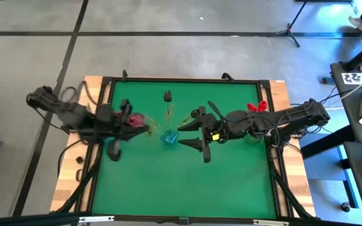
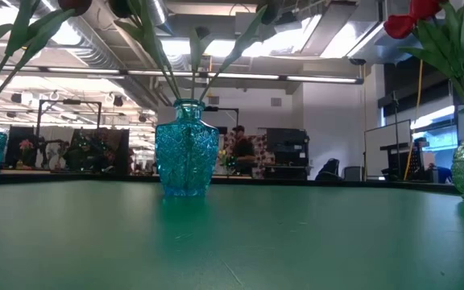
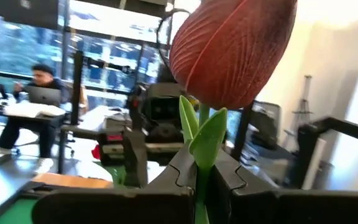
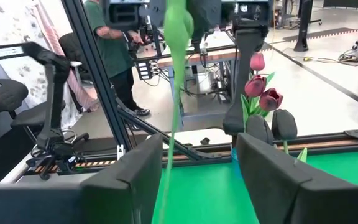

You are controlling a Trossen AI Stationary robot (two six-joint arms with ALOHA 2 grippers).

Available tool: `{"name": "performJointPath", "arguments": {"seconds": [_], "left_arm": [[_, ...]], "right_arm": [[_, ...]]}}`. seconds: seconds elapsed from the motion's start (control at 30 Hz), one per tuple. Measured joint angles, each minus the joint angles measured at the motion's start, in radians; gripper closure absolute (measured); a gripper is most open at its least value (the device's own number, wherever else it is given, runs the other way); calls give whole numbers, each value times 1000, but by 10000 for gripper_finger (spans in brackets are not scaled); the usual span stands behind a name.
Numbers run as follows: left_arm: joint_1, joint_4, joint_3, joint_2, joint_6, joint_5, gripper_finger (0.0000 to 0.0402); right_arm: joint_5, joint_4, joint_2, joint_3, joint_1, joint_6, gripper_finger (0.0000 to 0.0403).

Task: Sort flowers into vase by color
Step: Put the pink tulip into the left blue vase

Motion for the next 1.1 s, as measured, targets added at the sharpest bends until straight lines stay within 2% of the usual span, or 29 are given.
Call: {"name": "performJointPath", "arguments": {"seconds": [0.3, 0.5, 0.83, 0.93, 1.1], "left_arm": [[-150, -317, 0, -206, -119, 8, 396], [-209, -516, 0, -273, -213, -76, 395], [-230, -820, 0, -416, -238, -133, 394], [-230, -917, 0, -484, -236, -169, 394], [-230, -1050, 1, -588, -236, -170, 396]], "right_arm": [[2, -30, 0, 0, 0, 2, 194], [18, -33, 0, 0, 0, 22, 194], [64, -51, 0, 0, 0, -31, 194], [102, -51, -1, 0, 0, -54, 194], [189, -62, -1, 0, 0, -54, 194]]}}
